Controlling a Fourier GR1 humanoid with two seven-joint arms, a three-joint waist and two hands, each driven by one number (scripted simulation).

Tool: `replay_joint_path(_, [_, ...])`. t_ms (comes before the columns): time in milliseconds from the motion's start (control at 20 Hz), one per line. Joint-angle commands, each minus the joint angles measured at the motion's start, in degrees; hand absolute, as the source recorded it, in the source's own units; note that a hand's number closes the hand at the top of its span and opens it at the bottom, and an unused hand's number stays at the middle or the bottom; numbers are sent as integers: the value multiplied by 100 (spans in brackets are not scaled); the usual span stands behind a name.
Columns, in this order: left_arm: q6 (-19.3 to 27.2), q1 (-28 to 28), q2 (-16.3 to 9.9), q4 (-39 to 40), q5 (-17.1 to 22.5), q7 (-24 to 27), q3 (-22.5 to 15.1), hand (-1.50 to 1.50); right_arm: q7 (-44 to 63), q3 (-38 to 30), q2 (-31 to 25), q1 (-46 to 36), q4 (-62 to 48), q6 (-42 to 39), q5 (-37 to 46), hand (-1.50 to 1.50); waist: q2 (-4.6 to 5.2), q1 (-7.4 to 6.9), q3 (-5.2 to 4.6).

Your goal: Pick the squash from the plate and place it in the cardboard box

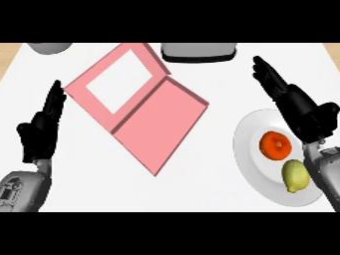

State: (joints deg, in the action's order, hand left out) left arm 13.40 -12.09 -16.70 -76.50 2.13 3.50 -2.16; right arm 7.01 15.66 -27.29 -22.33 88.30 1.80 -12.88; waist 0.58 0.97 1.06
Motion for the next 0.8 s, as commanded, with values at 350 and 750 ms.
replay_joint_path(350, [137, 538, -856, 322, -627, -426, 207, 0, -1532, -196, -1836, 1074, -449, -649, 1619, -150, -45, -111, -167])
replay_joint_path(750, [43, 744, -922, 138, -629, -584, 231, 0, -5544, -1229, -555, 2469, -2583, -1428, 45, -150, -35, -113, -70])
